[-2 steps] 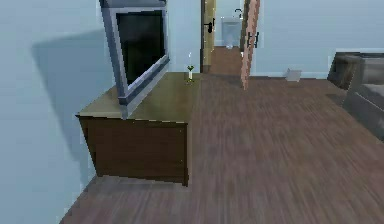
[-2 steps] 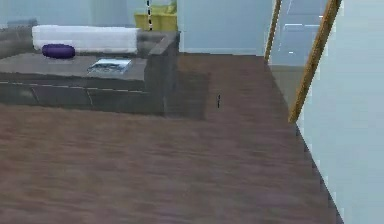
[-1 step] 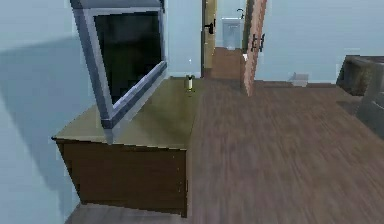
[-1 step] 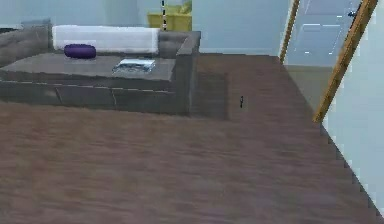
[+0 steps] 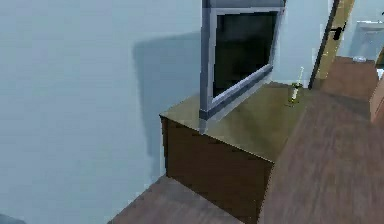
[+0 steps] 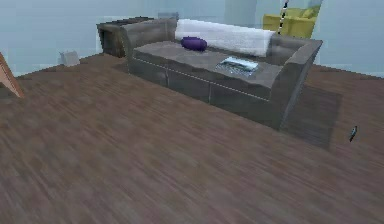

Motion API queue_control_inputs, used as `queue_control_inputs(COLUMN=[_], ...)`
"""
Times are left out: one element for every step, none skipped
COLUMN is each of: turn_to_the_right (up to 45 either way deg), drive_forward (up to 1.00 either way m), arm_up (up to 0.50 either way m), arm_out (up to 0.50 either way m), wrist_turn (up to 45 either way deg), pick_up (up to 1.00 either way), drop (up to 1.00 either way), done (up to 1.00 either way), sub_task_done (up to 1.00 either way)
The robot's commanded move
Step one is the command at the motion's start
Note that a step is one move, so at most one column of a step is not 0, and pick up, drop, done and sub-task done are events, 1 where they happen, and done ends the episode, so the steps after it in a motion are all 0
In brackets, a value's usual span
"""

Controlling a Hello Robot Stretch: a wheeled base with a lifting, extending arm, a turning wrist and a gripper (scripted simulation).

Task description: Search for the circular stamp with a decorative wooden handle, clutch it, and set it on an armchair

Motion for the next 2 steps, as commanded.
queue_control_inputs(turn_to_the_right=[-3.0, 0.0], drive_forward=[0.00, 0.35], arm_up=[0.00, 0.00], arm_out=[0.00, 0.00], wrist_turn=[0.0, 0.0], pick_up=[0.00, 0.00], drop=[0.00, 0.00], done=[0.00, 0.00], sub_task_done=[0.00, 0.00])
